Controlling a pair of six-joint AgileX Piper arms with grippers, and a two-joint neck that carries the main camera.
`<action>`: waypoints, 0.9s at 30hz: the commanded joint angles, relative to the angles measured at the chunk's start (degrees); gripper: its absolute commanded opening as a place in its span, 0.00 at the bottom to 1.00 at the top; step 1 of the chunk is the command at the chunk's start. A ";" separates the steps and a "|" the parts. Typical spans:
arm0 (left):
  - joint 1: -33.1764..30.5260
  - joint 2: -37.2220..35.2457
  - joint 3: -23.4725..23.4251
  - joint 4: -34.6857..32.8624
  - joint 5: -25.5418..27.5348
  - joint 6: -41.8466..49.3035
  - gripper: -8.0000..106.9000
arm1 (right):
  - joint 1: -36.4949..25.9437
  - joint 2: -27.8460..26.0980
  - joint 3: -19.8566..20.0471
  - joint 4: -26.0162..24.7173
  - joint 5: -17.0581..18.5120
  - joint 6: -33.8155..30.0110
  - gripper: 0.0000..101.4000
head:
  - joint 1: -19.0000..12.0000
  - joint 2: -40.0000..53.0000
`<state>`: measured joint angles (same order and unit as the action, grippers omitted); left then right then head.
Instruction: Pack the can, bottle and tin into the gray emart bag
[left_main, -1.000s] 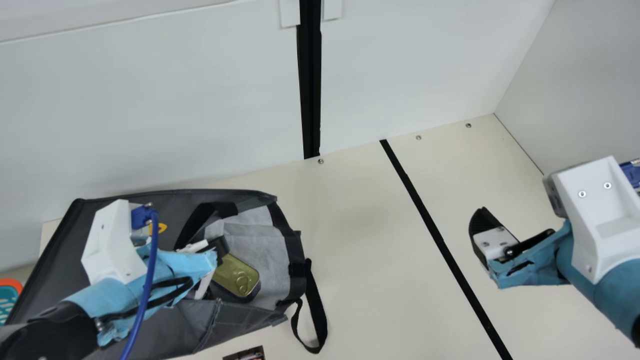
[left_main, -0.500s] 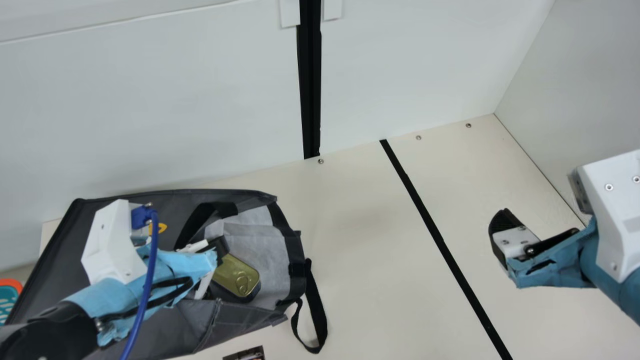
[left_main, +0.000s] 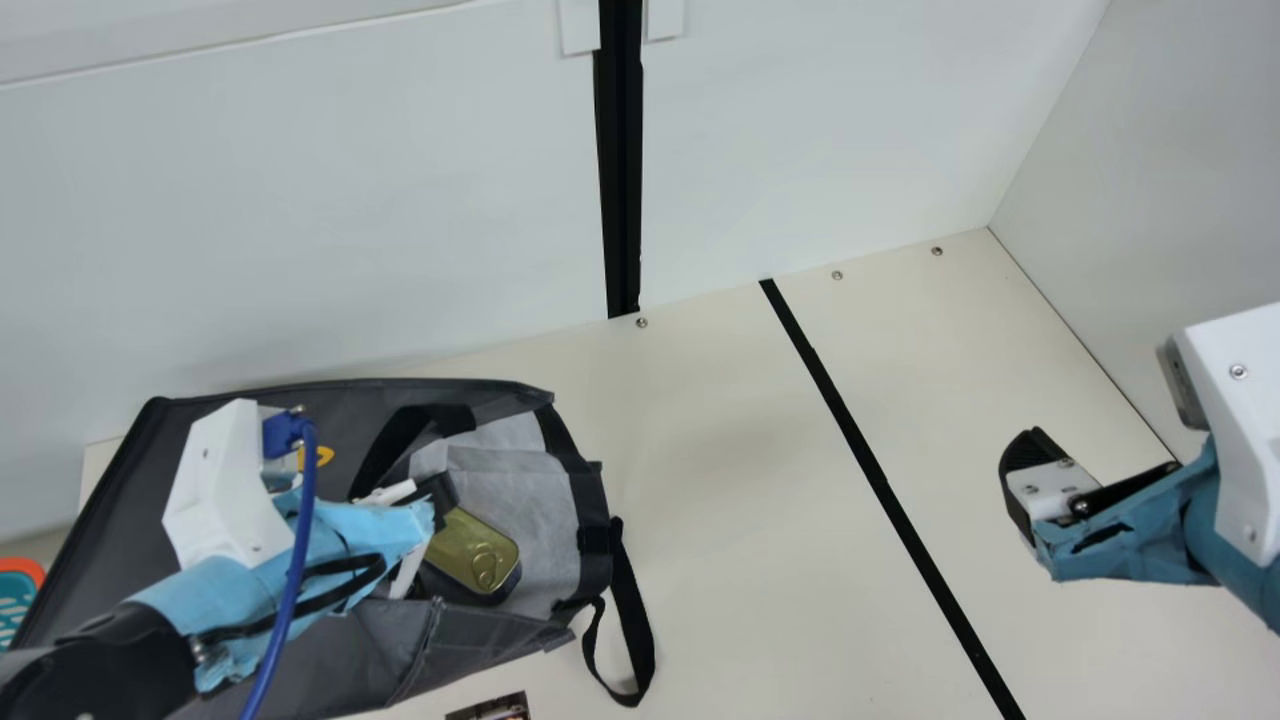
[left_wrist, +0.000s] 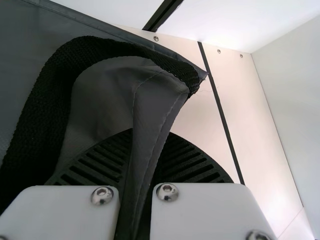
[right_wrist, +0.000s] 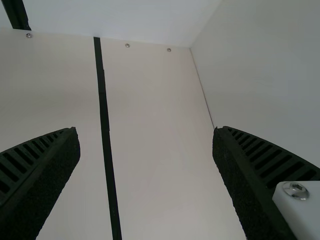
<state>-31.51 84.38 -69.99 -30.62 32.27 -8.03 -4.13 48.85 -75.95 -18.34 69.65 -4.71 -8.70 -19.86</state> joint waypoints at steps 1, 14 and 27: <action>0.00 0.00 0.00 0.00 0.00 0.00 0.16 | 0.01 -0.03 0.04 -0.14 0.25 0.16 0.90 | -1.30 -0.14; 0.00 0.00 0.00 0.00 0.00 0.00 0.16 | -1.87 -0.33 0.41 1.86 0.25 -1.30 0.90 | -1.30 -0.14; 0.00 0.00 0.00 0.00 0.00 0.00 0.16 | -1.31 1.50 0.27 4.79 -0.95 -1.36 0.90 | -1.30 -0.14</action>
<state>-31.51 84.38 -69.99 -30.62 32.27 -8.03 -5.63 50.19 -75.85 -13.65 68.89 -6.29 -8.70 -19.86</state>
